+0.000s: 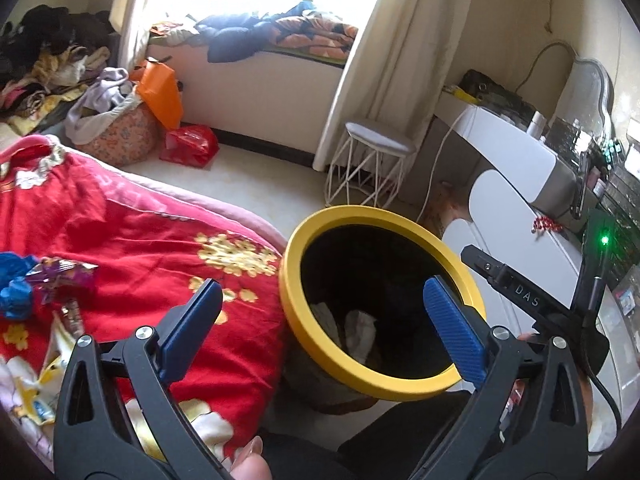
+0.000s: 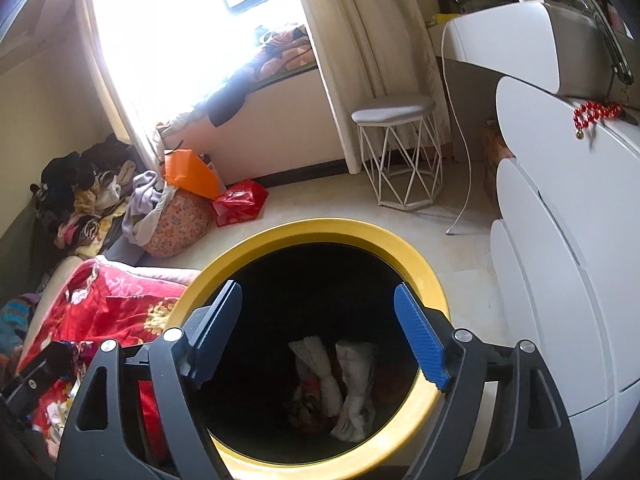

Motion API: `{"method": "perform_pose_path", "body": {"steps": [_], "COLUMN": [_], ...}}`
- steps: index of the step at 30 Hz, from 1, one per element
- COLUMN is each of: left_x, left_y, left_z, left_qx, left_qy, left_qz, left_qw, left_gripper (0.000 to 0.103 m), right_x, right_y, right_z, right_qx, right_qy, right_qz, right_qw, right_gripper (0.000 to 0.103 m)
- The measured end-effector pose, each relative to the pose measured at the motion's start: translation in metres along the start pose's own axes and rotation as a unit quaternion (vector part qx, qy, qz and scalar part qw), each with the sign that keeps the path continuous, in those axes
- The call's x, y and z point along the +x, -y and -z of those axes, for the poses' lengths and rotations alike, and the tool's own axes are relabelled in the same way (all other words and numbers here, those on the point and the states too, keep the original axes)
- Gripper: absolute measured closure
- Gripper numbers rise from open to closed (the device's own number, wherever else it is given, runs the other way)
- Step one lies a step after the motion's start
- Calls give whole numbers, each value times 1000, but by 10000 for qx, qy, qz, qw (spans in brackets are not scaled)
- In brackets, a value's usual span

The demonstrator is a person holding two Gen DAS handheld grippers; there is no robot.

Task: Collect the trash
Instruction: 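Move both tools back to the remaining trash on the bedspread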

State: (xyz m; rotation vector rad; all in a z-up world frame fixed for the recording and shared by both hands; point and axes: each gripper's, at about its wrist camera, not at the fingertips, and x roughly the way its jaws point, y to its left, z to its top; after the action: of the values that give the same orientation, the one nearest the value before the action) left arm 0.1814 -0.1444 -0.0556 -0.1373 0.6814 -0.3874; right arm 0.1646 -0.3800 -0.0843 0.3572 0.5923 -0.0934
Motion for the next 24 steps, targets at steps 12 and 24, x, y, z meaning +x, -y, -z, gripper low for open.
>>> {"method": "perform_pose_path", "body": {"steps": [12, 24], "left_x": [-35, -64], "left_y": [-19, -49], "left_z": [1, -2], "left_qx": [-113, -205], "left_qy": [329, 569], "left_qz": [-226, -496], "left_qw": [9991, 9969], "left_gripper": [11, 11], "right_x": [-19, -41], "right_y": [-32, -87], "right_z": [6, 18], "right_qx": [-368, -973], "right_qy": [167, 334], "right_qz": [-271, -732], "right_qw": [9988, 9920], "right_gripper": [23, 20]}}
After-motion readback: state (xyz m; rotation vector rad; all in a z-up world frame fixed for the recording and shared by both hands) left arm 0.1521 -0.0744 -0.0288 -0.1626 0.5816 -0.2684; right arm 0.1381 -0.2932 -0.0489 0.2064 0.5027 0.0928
